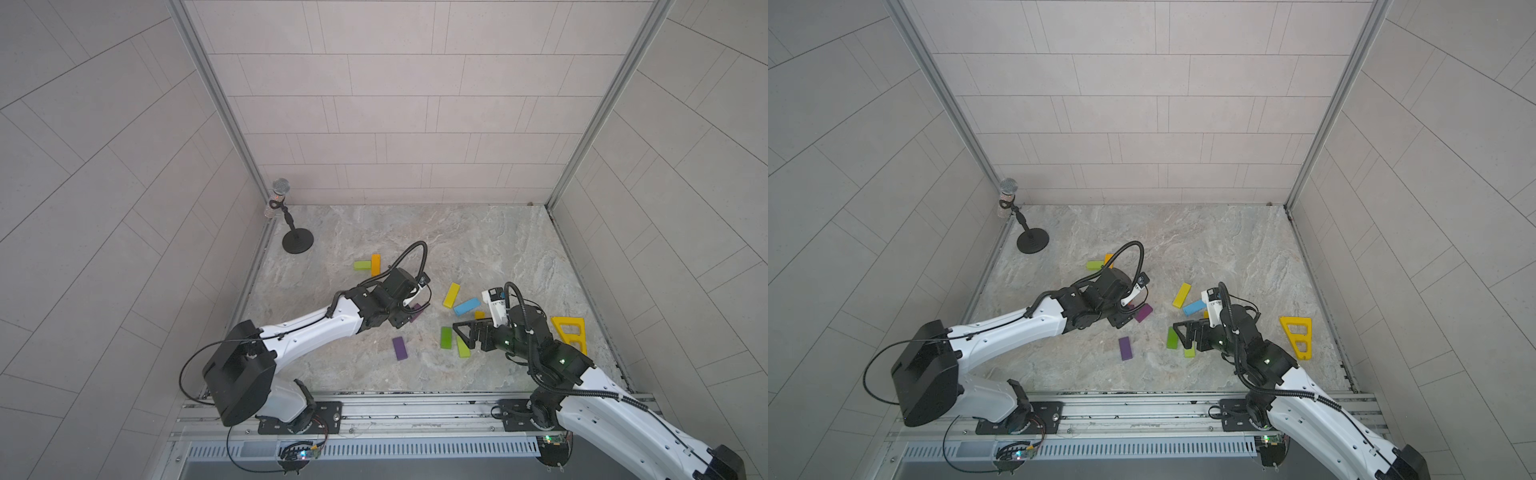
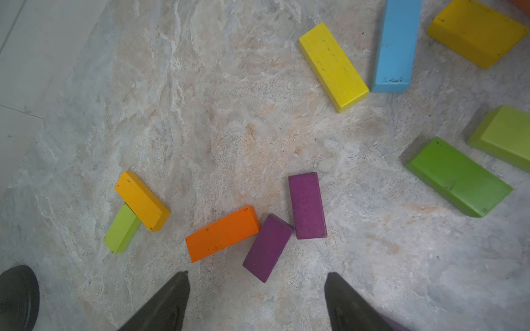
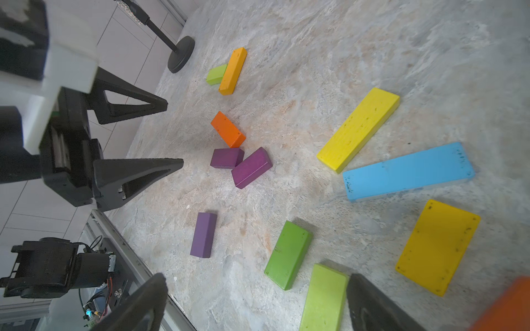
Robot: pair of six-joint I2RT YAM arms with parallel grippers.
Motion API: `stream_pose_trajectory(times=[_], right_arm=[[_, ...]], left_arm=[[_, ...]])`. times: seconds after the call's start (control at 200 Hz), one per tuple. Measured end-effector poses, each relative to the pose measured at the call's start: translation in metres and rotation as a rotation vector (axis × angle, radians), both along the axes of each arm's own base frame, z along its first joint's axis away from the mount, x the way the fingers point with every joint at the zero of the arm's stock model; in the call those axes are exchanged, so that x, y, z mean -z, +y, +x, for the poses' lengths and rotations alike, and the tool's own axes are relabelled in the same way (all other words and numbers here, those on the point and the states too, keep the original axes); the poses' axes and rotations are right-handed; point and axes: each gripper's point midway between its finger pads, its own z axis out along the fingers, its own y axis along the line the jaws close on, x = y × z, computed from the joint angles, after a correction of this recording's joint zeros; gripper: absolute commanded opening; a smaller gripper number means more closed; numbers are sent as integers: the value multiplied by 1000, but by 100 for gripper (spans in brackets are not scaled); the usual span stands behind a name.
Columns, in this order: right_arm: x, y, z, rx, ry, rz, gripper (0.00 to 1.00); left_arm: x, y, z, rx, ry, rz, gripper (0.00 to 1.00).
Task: Assemble the letter t with building blocks
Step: Pick up the building block from the center of the board.
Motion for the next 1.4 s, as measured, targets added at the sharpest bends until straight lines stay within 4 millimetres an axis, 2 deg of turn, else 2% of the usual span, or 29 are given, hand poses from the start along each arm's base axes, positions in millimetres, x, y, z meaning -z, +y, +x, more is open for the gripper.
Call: stream_pose_trajectory(times=[0.18,0.3,0.49,0.74,1.146,1.401], right_arm=[[0,-4,-2,11,-9,6,100],[3,-8,-4,21,-1,6,100],[9,-11,-5,27,18,2,99],[10,-13,-5,33,24,1,100],[10,-14,-4,35,28,7,100],[9,-14,-5,34,26,16,100]], left_arm=[[20,-21,15,-14,78,68,77],[41,-17,8,-14,134,115,75],[53,-17,6,-11,158,135,74],[87,-20,-1,-12,232,173,72],[89,-35,7,-28,233,139,68],[97,-39,6,-35,262,132,58]])
